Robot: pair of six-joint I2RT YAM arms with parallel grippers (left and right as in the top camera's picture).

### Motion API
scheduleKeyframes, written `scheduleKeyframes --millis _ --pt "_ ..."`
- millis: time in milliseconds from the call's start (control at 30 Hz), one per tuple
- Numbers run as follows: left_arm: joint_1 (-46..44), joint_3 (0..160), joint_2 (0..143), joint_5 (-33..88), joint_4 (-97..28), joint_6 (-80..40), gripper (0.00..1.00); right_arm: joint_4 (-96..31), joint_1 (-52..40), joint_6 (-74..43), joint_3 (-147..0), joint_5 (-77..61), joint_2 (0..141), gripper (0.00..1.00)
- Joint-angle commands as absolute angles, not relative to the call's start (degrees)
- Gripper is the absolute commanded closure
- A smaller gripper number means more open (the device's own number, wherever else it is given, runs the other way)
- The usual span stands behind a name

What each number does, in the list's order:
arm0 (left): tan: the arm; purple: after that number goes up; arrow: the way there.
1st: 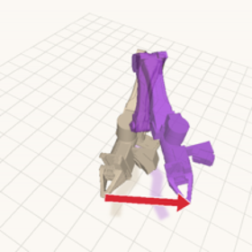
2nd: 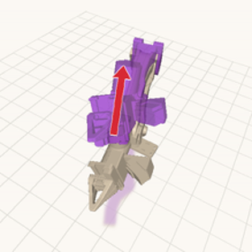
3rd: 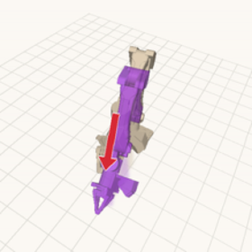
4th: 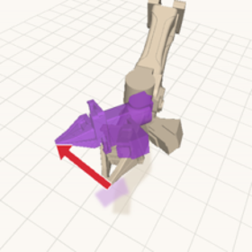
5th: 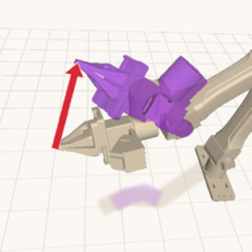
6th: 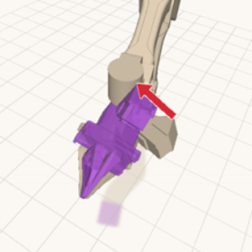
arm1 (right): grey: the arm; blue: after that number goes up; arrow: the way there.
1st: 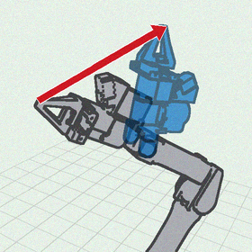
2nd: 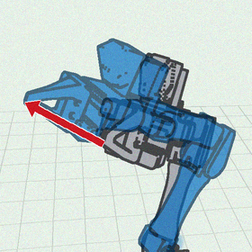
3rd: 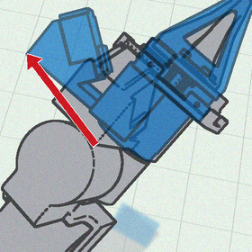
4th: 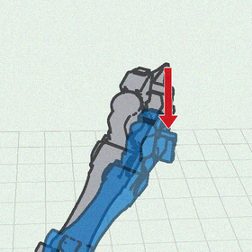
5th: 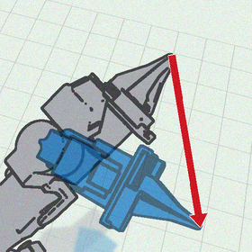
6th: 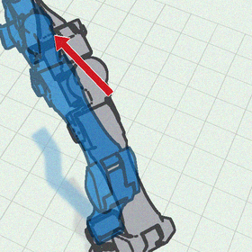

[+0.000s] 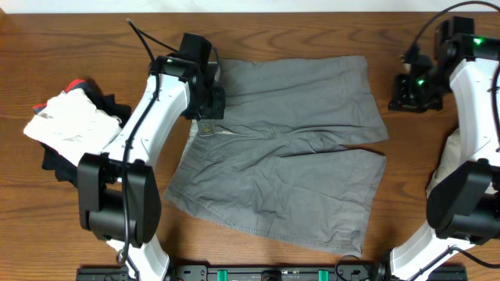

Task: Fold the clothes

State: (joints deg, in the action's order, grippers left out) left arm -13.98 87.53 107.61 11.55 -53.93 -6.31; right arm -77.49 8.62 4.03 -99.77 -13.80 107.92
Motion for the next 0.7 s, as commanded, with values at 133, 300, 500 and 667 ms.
scheduleKeyframes --millis 133,300,500,667 --pt "-16.84 83.24 107.48 11.31 -58.78 -6.28 0.62 -76.01 -1.34 7.49 -90.06 -16.34 108.22 0.93" --pt "-18.92 76.77 107.48 11.51 -56.84 -6.22 0.62 -68.55 -5.54 4.78 -80.23 -16.29 108.25 0.91" --pt "-20.32 69.58 107.48 11.51 -46.65 -6.26 0.62 -55.77 -7.27 1.45 -70.63 -13.3 108.25 0.9" --pt "-20.6 65.65 107.48 11.51 -42.41 -6.33 0.61 -49.19 -7.31 0.82 -64.75 -13.3 108.29 0.9"
